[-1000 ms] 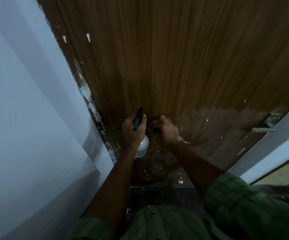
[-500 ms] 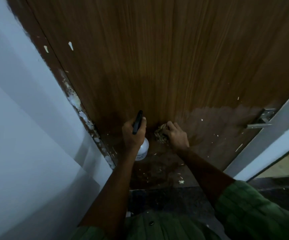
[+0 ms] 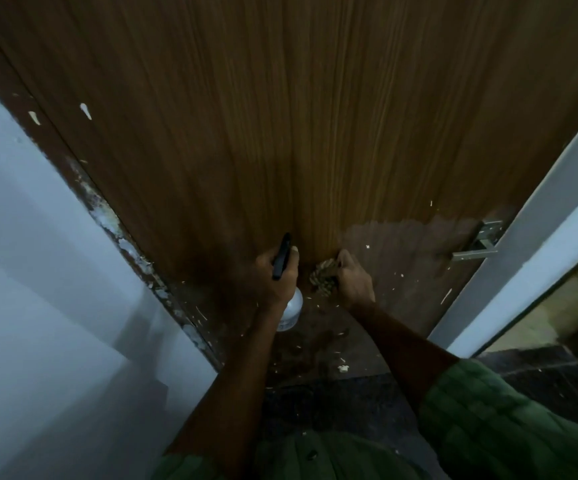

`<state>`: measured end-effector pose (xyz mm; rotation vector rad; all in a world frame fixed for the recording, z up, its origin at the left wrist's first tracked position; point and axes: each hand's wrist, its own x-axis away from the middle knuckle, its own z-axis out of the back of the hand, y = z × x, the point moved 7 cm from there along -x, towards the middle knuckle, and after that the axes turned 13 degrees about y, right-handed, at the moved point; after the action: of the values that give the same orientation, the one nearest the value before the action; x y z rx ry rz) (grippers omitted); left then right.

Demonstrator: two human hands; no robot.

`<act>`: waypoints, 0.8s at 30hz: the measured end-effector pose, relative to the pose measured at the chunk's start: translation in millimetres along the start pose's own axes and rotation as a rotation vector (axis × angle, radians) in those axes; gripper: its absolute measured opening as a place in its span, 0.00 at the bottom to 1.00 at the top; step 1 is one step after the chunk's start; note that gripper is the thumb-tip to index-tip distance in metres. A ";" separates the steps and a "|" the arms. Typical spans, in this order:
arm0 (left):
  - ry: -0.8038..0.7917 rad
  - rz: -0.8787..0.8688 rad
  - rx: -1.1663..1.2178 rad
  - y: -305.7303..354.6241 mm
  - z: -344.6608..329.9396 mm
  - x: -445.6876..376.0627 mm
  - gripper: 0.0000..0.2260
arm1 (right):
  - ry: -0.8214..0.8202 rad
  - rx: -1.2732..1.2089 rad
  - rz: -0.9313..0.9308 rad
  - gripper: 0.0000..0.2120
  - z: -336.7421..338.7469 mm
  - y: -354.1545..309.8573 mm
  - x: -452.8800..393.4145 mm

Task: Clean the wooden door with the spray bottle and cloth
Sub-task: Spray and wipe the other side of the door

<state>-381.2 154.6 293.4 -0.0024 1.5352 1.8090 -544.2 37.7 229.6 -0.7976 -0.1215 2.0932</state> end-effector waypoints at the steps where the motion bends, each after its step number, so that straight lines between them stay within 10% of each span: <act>1: -0.014 0.008 0.003 2.5 -5.7 3.3 0.16 | 0.001 -0.003 -0.022 0.18 5.1 7.0 -1.7; 8: 0.033 0.032 0.098 27.2 -35.4 17.7 0.11 | 0.434 -0.244 0.107 0.19 86.8 -16.4 -28.4; 13: 0.043 0.049 0.089 42.1 -50.1 25.0 0.12 | -0.129 -0.128 -0.046 0.18 30.8 33.9 -9.2; 17: 0.069 0.112 0.159 43.5 -56.0 21.9 0.13 | 0.107 -0.136 0.101 0.28 53.8 30.0 -23.8; 21: 0.078 0.067 0.140 57.3 -70.2 27.4 0.13 | 0.496 -0.161 0.129 0.18 104.5 30.4 -40.4; 24: 0.056 0.113 0.151 54.8 -80.2 33.2 0.12 | 0.189 -0.110 0.298 0.16 73.2 41.2 -24.1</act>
<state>-470.2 104.1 302.3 0.1089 1.7396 1.7881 -605.5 8.2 284.6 -1.1338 -0.0153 2.2890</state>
